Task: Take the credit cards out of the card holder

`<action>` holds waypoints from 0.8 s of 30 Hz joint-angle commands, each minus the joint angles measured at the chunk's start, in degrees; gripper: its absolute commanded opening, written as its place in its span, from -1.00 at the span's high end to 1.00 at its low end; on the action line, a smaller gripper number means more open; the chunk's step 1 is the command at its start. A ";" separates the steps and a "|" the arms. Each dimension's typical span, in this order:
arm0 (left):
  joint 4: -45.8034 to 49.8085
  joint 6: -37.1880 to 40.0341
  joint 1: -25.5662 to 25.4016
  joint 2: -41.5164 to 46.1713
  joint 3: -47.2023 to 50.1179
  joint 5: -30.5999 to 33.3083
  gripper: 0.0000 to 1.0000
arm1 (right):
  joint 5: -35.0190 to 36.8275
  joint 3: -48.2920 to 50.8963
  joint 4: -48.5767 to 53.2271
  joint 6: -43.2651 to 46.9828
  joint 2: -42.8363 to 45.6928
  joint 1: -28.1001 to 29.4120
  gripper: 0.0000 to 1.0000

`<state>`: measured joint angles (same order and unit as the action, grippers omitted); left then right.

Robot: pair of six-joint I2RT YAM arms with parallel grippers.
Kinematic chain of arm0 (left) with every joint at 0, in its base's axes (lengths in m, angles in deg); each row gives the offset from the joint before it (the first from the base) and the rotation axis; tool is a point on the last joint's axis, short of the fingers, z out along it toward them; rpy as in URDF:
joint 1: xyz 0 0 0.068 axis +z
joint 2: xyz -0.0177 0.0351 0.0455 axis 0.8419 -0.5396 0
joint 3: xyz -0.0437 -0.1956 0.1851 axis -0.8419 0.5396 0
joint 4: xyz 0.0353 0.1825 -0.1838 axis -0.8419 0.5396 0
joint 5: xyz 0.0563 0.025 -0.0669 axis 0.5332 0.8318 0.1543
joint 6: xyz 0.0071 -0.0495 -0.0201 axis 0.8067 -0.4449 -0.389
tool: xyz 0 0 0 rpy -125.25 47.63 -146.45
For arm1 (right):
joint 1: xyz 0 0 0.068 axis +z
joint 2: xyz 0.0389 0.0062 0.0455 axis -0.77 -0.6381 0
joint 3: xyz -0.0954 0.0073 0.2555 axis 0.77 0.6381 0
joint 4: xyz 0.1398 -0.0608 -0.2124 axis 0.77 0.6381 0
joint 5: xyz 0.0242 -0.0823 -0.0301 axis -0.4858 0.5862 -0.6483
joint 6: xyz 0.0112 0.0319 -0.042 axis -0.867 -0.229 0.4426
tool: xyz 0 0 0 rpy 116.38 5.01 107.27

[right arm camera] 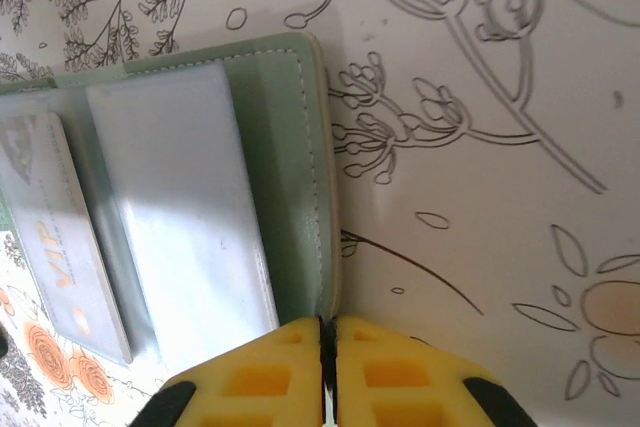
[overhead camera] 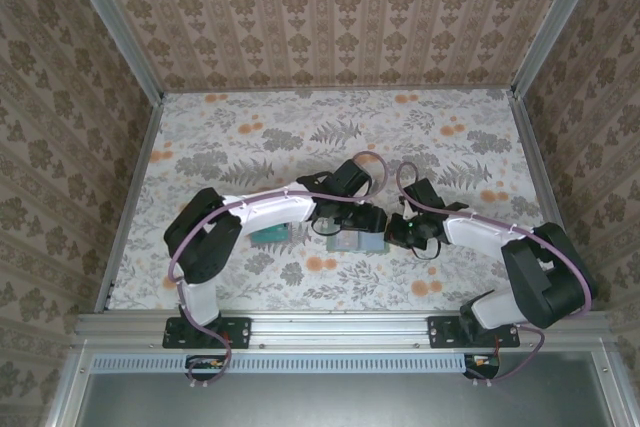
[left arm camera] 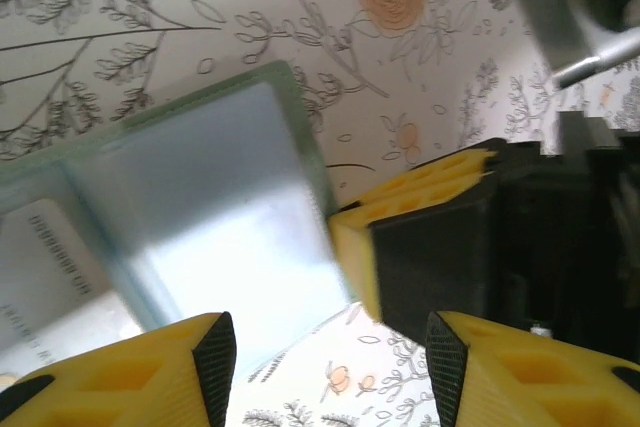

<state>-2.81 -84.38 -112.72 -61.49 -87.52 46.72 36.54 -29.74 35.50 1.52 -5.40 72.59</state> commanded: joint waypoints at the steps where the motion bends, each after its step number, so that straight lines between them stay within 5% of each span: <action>1: 1.20 0.37 1.51 3.12 2.94 2.35 -0.10 | 2.47 -1.45 3.71 0.25 3.42 -1.01 0.72; 14: 1.11 -1.72 5.98 8.20 12.29 7.26 0.60 | -0.18 -7.26 6.64 1.68 8.37 -0.41 0.56; 24: -1.89 -2.73 5.67 6.20 13.62 6.56 0.63 | -10.87 -7.44 -3.45 -1.88 1.68 2.15 0.64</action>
<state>-3.60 -86.15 -106.79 -54.28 -74.17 52.99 30.27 -36.23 35.48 1.34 -1.36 74.28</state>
